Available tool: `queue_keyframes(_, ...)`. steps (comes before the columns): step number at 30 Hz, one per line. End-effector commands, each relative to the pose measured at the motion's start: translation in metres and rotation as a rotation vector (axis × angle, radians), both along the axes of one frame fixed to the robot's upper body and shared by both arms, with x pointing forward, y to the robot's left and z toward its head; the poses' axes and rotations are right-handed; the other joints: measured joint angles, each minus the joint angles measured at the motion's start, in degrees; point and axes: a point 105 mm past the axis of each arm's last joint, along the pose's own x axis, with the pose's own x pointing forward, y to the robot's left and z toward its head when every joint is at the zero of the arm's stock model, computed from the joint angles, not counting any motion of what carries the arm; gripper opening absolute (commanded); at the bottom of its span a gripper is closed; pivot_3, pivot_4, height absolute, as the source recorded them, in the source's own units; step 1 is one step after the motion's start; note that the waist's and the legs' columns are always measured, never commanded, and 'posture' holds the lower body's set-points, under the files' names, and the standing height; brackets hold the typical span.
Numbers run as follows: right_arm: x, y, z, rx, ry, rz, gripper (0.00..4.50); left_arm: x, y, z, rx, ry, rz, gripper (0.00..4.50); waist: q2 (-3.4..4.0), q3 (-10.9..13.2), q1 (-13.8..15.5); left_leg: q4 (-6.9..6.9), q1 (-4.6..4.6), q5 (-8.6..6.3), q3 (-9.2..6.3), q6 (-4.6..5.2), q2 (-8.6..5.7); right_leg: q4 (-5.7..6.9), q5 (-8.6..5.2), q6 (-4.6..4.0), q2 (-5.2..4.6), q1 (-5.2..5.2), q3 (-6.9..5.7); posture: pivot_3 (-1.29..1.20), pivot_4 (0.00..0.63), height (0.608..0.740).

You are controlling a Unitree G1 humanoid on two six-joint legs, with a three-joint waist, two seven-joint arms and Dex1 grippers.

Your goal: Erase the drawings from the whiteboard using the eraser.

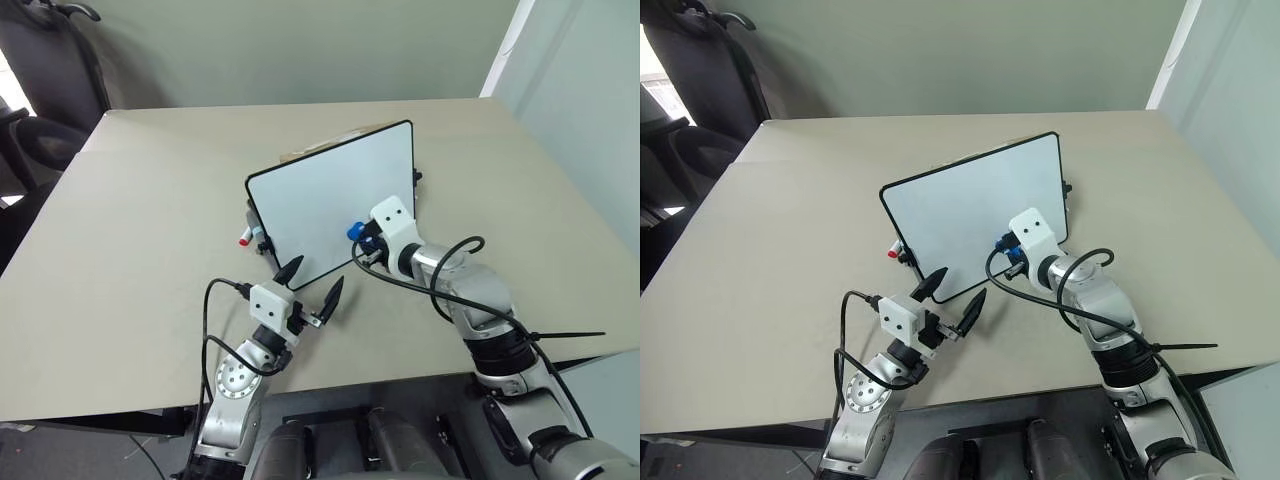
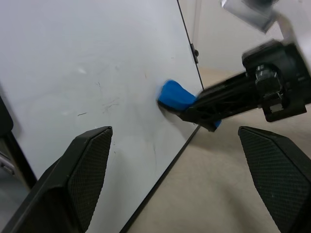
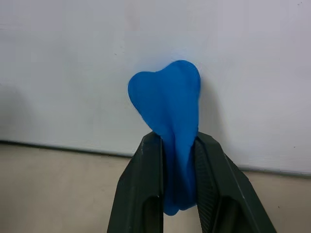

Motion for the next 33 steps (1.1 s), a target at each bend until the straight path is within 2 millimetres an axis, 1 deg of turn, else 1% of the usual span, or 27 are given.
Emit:
queue_keyframes(1, -0.008, 0.022, 0.042, 0.079, -0.140, 0.102, 0.49, -0.001, 0.000, 0.012, -0.011, -0.046, -0.007, 4.50, 0.00, 0.0, 0.0, -0.01, 0.00, 0.00, 0.00, 0.00, 0.00, 0.00, 0.00, 0.00, 0.00, -0.01, 0.00, 0.00, 0.150, 0.740)
queue_keyframes(5, -0.008, 0.022, 0.054, 0.110, -0.170, 0.108, 0.49, -0.001, 0.001, 0.013, -0.010, -0.046, -0.007, 4.50, 0.00, 0.0, 0.5, 0.01, -0.02, -0.01, 0.00, -0.01, 0.00, -0.07, -0.03, -0.01, 0.00, 0.00, 0.00, 0.00, 0.150, 0.740)
queue_keyframes(8, -0.007, 0.021, 0.056, 0.116, -0.173, 0.103, 0.49, -0.002, 0.001, 0.013, -0.009, -0.047, -0.008, 4.50, 0.00, 0.0, 0.8, 0.09, -0.02, -0.10, 0.00, 0.05, 0.00, -0.12, -0.07, -0.01, -0.01, -0.03, 0.00, 0.00, 0.150, 0.740)
queue_keyframes(10, -0.004, 0.018, 0.050, 0.104, -0.153, 0.085, 0.49, -0.002, 0.001, 0.013, -0.010, -0.048, -0.006, 4.50, -0.01, 0.0, 0.8, 0.11, -0.03, -0.14, 0.00, 0.04, -0.01, -0.12, -0.08, -0.04, -0.02, -0.01, 0.00, 0.00, 0.150, 0.740)
queue_keyframes(12, 0.001, 0.011, 0.036, 0.071, -0.118, 0.049, 0.49, -0.002, 0.002, 0.013, -0.010, -0.048, -0.001, 4.50, -0.01, 0.0, 0.8, 0.10, -0.08, -0.14, 0.00, 0.04, 0.00, -0.09, -0.08, -0.07, -0.02, 0.01, 0.00, 0.00, 0.150, 0.740)
queue_keyframes(16, 0.015, -0.010, 0.008, 0.000, -0.029, -0.068, 0.49, -0.002, 0.003, 0.014, -0.010, -0.050, 0.002, 4.50, -0.01, 0.0, 1.0, 0.10, -0.06, -0.13, -0.01, 0.03, 0.00, -0.03, -0.10, -0.08, -0.02, 0.01, -0.01, 0.00, 0.150, 0.740)
queue_keyframes(18, 0.016, -0.018, -0.002, -0.019, 0.002, -0.095, 0.49, -0.002, 0.004, 0.014, -0.007, -0.050, 0.004, 4.50, -0.01, 0.0, 0.9, 0.17, 0.00, -0.10, -0.01, 0.04, 0.00, -0.03, -0.04, -0.04, -0.02, 0.03, -0.01, 0.00, 0.150, 0.740)
queue_keyframes(22, 0.015, -0.028, -0.013, -0.044, 0.042, -0.118, 0.49, -0.002, 0.004, 0.013, 0.000, -0.049, 0.004, 4.50, -0.02, 0.0, 0.9, 0.20, 0.22, 0.03, -0.01, 0.07, 0.00, -0.05, 0.09, -0.04, -0.02, 0.18, 0.00, 0.00, 0.150, 0.740)
queue_keyframes(26, 0.012, -0.037, -0.018, -0.061, 0.063, -0.135, 0.49, 0.000, 0.003, 0.012, 0.007, -0.046, -0.001, 4.50, -0.01, 0.0, 0.9, 0.20, 0.20, 0.08, -0.01, 0.03, -0.01, -0.04, 0.11, -0.02, -0.02, 0.24, 0.00, 0.00, 0.150, 0.740)
queue_keyframes(29, 0.008, -0.051, -0.023, -0.087, 0.092, -0.171, 0.49, 0.001, 0.001, 0.010, 0.011, -0.041, -0.008, 4.50, -0.02, 0.0, 1.0, 0.16, 0.14, 0.06, -0.01, -0.04, -0.01, -0.05, 0.15, 0.02, -0.02, 0.20, -0.01, 0.00, 0.150, 0.740)
queue_keyframes(31, 0.007, -0.062, -0.020, -0.091, 0.088, -0.195, 0.49, 0.001, -0.001, 0.009, 0.013, -0.039, -0.015, 4.50, -0.01, 0.0, 1.1, 0.11, 0.08, 0.01, -0.01, -0.07, 0.00, -0.07, 0.10, 0.04, -0.02, 0.14, -0.01, 0.00, 0.150, 0.740)
queue_keyframes(33, 0.004, -0.075, -0.007, -0.065, 0.058, -0.211, 0.49, 0.002, -0.002, 0.008, 0.015, -0.036, -0.020, 4.50, -0.01, 0.0, 1.2, 0.10, 0.00, -0.09, -0.01, -0.01, 0.00, -0.07, -0.05, 0.08, -0.02, 0.10, -0.01, 0.00, 0.150, 0.740)
